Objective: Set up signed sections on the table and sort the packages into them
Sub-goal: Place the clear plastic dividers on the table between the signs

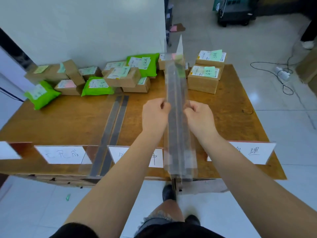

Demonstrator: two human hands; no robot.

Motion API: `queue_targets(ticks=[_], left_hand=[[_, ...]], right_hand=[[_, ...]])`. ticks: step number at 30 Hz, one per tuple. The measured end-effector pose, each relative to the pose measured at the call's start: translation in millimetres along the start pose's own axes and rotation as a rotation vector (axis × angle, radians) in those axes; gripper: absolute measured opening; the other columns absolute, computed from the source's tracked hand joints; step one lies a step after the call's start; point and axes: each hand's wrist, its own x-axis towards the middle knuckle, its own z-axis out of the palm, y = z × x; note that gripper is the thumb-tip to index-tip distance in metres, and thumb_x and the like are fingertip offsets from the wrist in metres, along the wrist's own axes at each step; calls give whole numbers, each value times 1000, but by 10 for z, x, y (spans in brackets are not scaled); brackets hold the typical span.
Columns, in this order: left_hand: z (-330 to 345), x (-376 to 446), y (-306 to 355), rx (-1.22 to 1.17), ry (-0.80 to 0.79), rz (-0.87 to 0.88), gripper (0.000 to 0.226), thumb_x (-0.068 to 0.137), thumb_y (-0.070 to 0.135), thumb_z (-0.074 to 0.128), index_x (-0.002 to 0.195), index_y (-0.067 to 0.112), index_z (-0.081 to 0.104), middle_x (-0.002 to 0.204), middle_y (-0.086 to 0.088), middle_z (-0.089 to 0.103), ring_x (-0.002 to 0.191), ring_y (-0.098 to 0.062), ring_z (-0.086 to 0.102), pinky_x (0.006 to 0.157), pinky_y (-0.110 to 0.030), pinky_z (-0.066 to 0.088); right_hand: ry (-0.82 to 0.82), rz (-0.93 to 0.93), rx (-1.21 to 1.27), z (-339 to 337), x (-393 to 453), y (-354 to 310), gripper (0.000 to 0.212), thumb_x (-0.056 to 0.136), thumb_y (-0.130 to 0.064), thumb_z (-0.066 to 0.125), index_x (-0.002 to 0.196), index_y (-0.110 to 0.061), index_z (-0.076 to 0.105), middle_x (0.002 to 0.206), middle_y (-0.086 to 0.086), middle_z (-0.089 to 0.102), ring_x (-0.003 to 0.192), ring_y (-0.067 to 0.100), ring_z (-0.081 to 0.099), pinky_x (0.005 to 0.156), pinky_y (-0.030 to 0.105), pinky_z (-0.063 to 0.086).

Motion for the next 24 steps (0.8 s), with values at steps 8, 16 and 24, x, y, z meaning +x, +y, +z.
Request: queue_targets(ticks=[8,16,24], left_hand=[[-523,-91,253,-122,96,188,27,84,11,47,58,9,55,51,2,46,53,-15,42,54,-41,40],[-1350,-130,-219,-119,91,137,21,91,13,47,77,6,60,80,-26,63,71,-29,59,74,-48,50],[-2739,-413,-1260,-111,332,-16,34,80,25,45,67,-3,59,73,-32,60,66,-20,52,66,-51,51]], right_hand=[[-99,-154,247,124,-166,-571,40,86,-8,51,85,-45,66,85,-23,70,90,0,64,83,27,50],[-268,-261,227,776,-253,-938,41,81,-7,58,87,-47,66,83,-38,65,92,-17,57,79,12,42],[-334,-254,183,2241,-618,-1370,32,82,-10,59,106,-29,70,99,-17,71,96,1,64,83,25,53]])
